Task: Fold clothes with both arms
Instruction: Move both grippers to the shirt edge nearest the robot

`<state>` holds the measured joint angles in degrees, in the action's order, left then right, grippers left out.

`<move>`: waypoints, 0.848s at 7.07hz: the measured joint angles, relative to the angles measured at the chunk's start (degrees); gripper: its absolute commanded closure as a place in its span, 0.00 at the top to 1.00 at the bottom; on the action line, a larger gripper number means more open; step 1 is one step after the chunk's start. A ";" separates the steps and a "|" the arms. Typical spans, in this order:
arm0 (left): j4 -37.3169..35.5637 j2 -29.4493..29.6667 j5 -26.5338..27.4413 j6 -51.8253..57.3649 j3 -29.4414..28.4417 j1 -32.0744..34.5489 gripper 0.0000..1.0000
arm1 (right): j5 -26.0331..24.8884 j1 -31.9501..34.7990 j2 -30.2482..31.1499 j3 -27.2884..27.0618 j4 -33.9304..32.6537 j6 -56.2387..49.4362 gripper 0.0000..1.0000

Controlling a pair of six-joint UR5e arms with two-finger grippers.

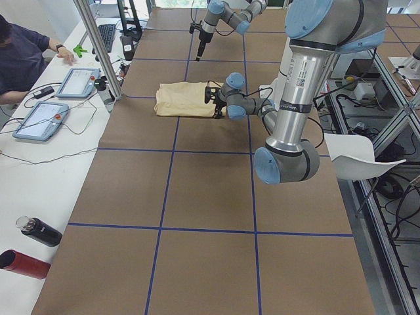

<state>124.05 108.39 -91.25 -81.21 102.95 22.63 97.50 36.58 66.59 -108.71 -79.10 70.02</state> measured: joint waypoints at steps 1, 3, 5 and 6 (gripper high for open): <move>-1.12 0.24 0.18 -0.49 -0.26 -1.03 0.63 | -0.07 -0.14 0.02 0.04 0.00 0.02 1.00; -1.67 0.44 0.27 -1.16 -0.68 -2.51 0.59 | -0.11 -0.25 0.03 0.13 0.04 0.03 1.00; -1.78 0.92 0.28 -1.42 -0.74 -3.56 0.41 | -0.17 -0.37 0.03 0.16 0.07 0.03 1.00; -1.79 1.10 0.26 -1.62 -0.74 -3.95 0.21 | -0.19 -0.45 0.03 0.16 0.08 0.03 1.00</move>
<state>122.26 109.49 -90.98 -82.83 102.21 18.68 97.31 36.13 66.62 -108.55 -79.02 70.05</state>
